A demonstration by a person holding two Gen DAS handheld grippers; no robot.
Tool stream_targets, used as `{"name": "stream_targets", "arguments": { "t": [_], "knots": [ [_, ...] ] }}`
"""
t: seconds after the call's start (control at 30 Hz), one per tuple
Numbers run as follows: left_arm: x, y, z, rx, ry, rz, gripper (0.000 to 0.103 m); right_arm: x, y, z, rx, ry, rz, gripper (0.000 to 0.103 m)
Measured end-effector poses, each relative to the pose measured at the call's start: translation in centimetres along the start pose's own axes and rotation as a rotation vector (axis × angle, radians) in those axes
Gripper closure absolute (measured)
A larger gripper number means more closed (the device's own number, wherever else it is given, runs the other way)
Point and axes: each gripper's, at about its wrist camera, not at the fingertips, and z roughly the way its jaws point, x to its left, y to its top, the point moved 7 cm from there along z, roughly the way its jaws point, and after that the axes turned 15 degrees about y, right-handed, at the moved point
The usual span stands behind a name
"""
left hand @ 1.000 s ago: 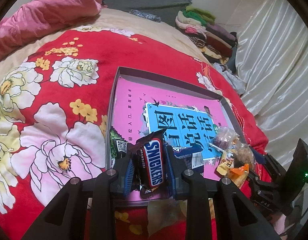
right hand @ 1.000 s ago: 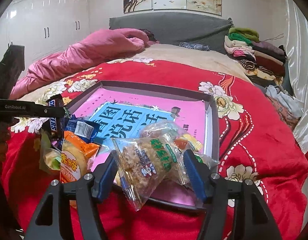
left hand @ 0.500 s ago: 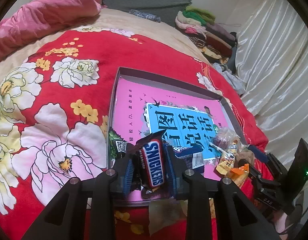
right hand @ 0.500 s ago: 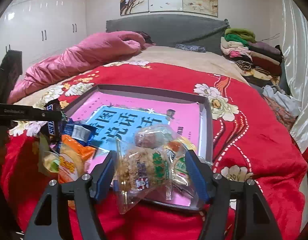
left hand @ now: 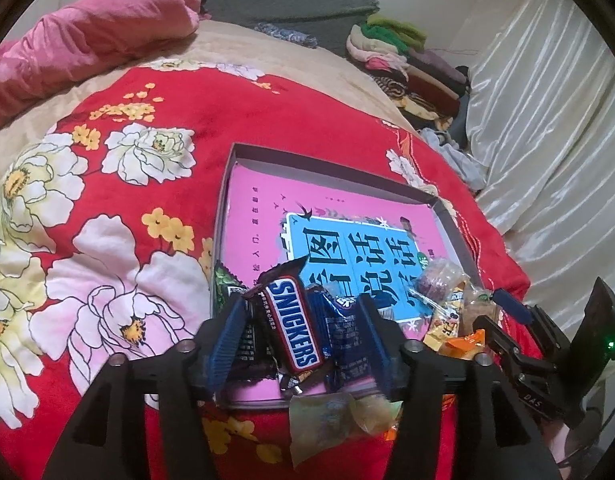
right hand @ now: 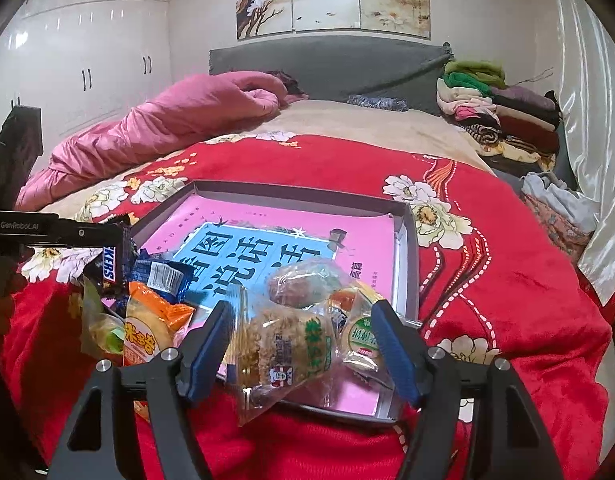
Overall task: Organize snacks
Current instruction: 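Lower and release the Snickers bar into the tray while right gripper releases the cracker bag there, then withdraw both open grippers from the tray toward the remaining snacks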
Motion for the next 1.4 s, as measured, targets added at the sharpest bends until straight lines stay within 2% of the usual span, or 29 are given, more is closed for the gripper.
{"name": "stream_targets", "arguments": {
  "t": [0.27,0.5,0.87,1.17,1.4],
  "knots": [
    [0.4,0.5,-0.7,-0.016,-0.003,-0.011,0.037,-0.2,0.3,-0.5,-0.02,0.009,0.019,0.03],
    [0.4,0.6,-1.2,-0.029,-0.002,-0.01,0.029,0.2,0.5,-0.8,-0.034,0.013,0.006,0.028],
    [0.1,1.2,-2.5,-0.057,-0.036,-0.01,0.027,0.5,1.0,-1.6,-0.064,0.017,0.003,0.025],
    [-0.9,1.3,-4.3,-0.098,-0.058,0.044,0.026,0.7,1.7,-3.3,-0.124,0.029,0.02,0.022],
    [-2.1,0.4,-4.9,-0.106,-0.05,0.129,0.025,0.9,1.8,-4.0,-0.138,0.041,0.039,0.022]
  ]
}}
